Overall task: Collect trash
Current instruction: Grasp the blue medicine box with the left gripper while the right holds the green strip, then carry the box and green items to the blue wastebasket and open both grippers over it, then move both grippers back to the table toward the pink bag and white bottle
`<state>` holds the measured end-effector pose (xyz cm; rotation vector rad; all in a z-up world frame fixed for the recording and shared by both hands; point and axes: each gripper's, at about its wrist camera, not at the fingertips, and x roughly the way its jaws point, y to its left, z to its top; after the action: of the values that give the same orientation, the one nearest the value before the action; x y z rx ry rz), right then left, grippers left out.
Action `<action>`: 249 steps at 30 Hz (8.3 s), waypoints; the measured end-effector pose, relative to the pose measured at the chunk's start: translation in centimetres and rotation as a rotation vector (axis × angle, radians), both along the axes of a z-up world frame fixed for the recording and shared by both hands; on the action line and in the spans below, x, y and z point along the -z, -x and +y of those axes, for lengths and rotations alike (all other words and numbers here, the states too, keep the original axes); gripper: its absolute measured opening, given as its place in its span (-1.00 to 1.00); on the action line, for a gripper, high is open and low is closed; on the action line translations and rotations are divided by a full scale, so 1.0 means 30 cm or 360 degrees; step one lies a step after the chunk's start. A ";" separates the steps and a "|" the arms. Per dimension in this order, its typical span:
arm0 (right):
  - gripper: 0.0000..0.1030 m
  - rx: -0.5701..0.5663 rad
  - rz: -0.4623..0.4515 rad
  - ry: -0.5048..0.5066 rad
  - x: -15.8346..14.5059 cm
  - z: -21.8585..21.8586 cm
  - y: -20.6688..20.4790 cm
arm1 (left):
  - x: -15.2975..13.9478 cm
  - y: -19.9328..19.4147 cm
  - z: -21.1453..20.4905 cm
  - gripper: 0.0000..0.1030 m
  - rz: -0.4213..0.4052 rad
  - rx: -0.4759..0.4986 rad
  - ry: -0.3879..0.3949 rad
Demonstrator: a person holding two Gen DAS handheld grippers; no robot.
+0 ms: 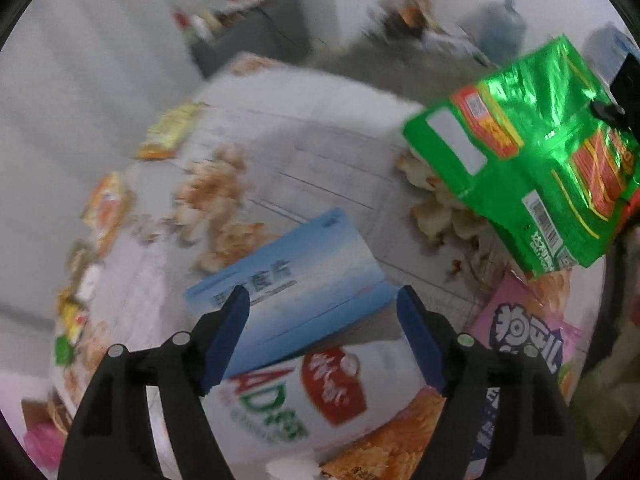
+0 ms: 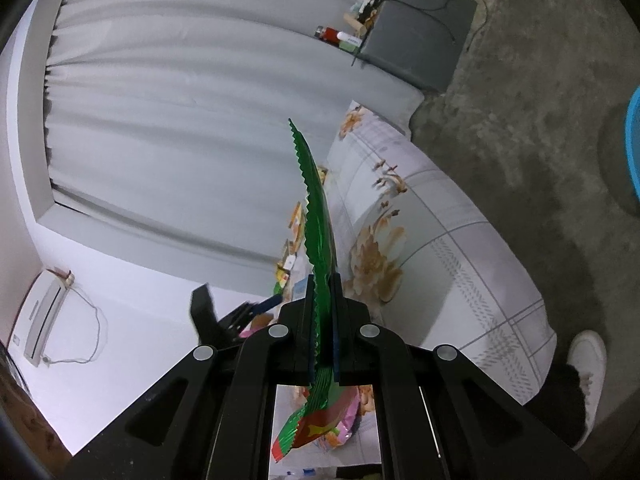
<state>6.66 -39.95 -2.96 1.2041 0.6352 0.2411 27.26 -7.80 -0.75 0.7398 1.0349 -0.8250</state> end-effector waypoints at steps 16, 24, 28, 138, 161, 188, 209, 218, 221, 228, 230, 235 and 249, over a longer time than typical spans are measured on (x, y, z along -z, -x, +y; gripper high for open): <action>-0.91 -0.0026 0.0025 -0.0045 0.029 0.004 -0.024 | 0.093 -0.185 -0.121 0.53 -0.0070 0.0212 -0.0213; -0.90 -0.0036 0.0030 -0.0058 0.039 0.017 -0.037 | 0.078 -0.334 -0.038 0.63 -0.0043 -0.0039 -0.0068; -0.90 -0.0040 0.0033 -0.0064 0.045 0.023 -0.042 | 0.077 -0.334 -0.002 0.73 -0.0048 0.0043 -0.0090; -0.86 0.1186 0.0156 -0.0209 0.439 -0.603 0.562 | -0.039 0.428 -1.157 0.43 0.0216 0.0327 0.0573; 0.09 0.1441 0.0781 -0.0074 0.748 -0.620 0.740 | 0.447 0.544 -1.649 0.66 0.0520 0.0192 0.0218; 0.40 0.1185 0.0641 0.0482 0.347 -0.459 0.518 | -0.024 0.618 -1.133 0.80 0.0346 0.0075 0.0593; 0.84 0.0715 0.0499 0.1271 -0.042 0.003 0.189 | -0.206 0.599 -0.295 0.80 -0.0036 -0.0454 0.0814; 0.84 0.0660 0.0575 0.1481 -0.095 0.126 0.129 | -0.208 0.605 -0.175 0.80 -0.0073 -0.0512 0.0857; 0.84 0.0663 0.0600 0.1595 -0.115 0.163 0.121 | -0.209 0.601 -0.149 0.80 -0.0071 -0.0536 0.0870; 0.84 0.0727 0.0649 0.1868 -0.154 0.236 0.116 | -0.204 0.591 -0.094 0.80 -0.0052 -0.0589 0.0903; 0.84 0.0737 0.0645 0.1903 -0.160 0.246 0.116 | -0.202 0.586 -0.080 0.80 -0.0047 -0.0600 0.0908; 0.84 0.0733 0.0630 0.1998 -0.170 0.274 0.107 | -0.200 0.572 -0.045 0.80 -0.0050 -0.0618 0.0930; 0.84 0.0581 0.0441 0.1916 -0.170 0.331 0.093 | -0.182 0.543 0.047 0.80 -0.0048 -0.0697 0.0963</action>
<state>3.87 -30.03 2.15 0.1565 0.6222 -0.5741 10.98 -6.39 4.71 0.0059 0.8122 -0.6853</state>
